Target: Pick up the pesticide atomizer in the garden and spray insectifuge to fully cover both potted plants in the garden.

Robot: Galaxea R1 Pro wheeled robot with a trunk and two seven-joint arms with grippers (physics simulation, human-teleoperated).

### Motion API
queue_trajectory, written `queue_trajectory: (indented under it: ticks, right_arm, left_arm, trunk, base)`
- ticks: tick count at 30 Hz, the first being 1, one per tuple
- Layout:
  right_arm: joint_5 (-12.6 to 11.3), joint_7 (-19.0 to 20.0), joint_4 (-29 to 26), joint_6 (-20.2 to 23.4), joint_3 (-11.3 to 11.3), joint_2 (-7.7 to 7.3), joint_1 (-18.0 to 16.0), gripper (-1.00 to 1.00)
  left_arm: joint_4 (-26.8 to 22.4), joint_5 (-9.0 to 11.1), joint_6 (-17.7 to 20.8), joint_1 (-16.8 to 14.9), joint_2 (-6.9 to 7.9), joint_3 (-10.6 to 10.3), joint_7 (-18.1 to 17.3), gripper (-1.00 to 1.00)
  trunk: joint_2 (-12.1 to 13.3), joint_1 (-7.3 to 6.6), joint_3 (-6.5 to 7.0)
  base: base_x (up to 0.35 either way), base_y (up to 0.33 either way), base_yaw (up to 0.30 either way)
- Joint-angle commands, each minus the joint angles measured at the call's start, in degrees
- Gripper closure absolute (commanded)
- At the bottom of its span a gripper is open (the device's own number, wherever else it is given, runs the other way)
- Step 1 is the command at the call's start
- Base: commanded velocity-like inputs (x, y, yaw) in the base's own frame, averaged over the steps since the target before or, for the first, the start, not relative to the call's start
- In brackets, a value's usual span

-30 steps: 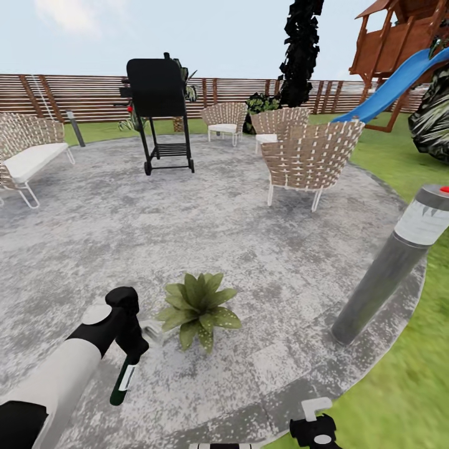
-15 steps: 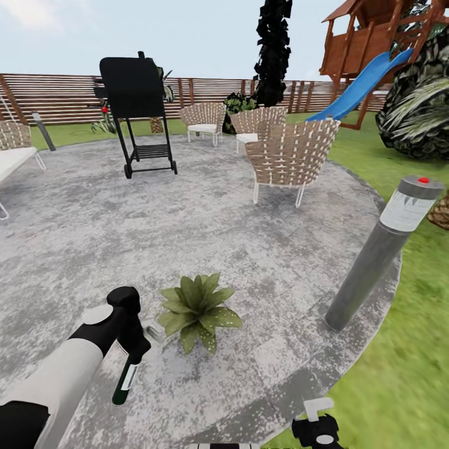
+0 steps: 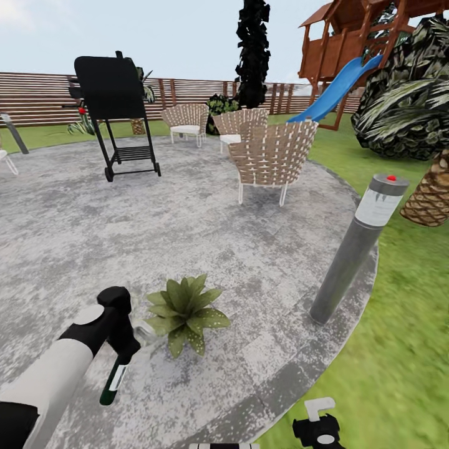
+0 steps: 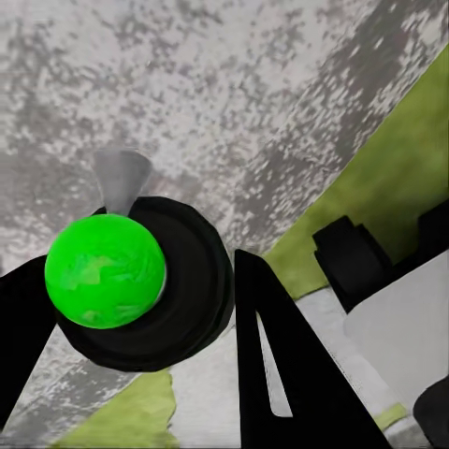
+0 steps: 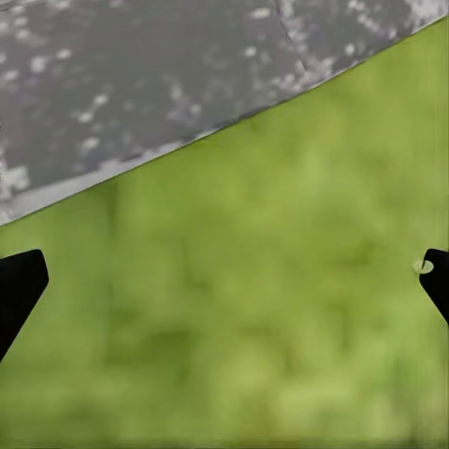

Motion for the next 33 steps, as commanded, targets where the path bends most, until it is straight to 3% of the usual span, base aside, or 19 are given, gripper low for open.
queue_trajectory:
  ticks: [1,3,5,8,19,33]
  right_arm:
    - [0.1,-0.3,0.1,-0.1,0.3,-0.01,0.0,-1.00]
    - [0.1,-0.3,0.1,-0.1,0.3,-0.02,0.0,-1.00]
    - [0.1,-0.3,0.1,-0.1,0.3,-0.02,0.0,-1.00]
    - [0.1,-0.3,0.1,-0.1,0.3,-0.05,0.0,-1.00]
    - [0.1,-0.3,0.1,0.0,0.3,-0.02,0.0,-1.00]
    - [0.0,-0.3,0.2,0.0,0.2,-0.08,0.0,-1.00]
  left_arm:
    - [-0.1,-0.5,0.6,0.0,-0.14,-0.3,-0.5,1.00]
    - [-0.1,-0.4,0.7,0.0,-1.06,-0.3,-0.5,1.00]
    - [0.0,-0.6,0.7,0.0,-3.25,-0.3,-0.5,1.00]
    - [0.1,-0.6,0.7,0.1,-4.05,-0.3,-0.5,1.00]
    - [-0.2,-0.6,1.1,0.0,-3.58,0.0,-0.5,1.00]
    - [-0.2,-0.6,1.3,-0.2,-3.75,-0.2,-0.5,1.00]
  trunk:
    - [0.0,-0.01,-0.05]
    - [0.0,-0.01,-0.05]
    - [0.0,-0.01,-0.05]
    - [0.0,-0.01,-0.05]
    - [0.0,-0.01,-0.05]
    - [0.0,-0.01,-0.05]
  base:
    - [0.000,0.000,-0.003]
    - [0.000,0.000,-0.001]
    - [0.000,0.000,0.000]
    - [-0.003,0.000,0.000]
    - [-0.238,0.165,-0.093]
    - [0.062,0.300,-0.268]
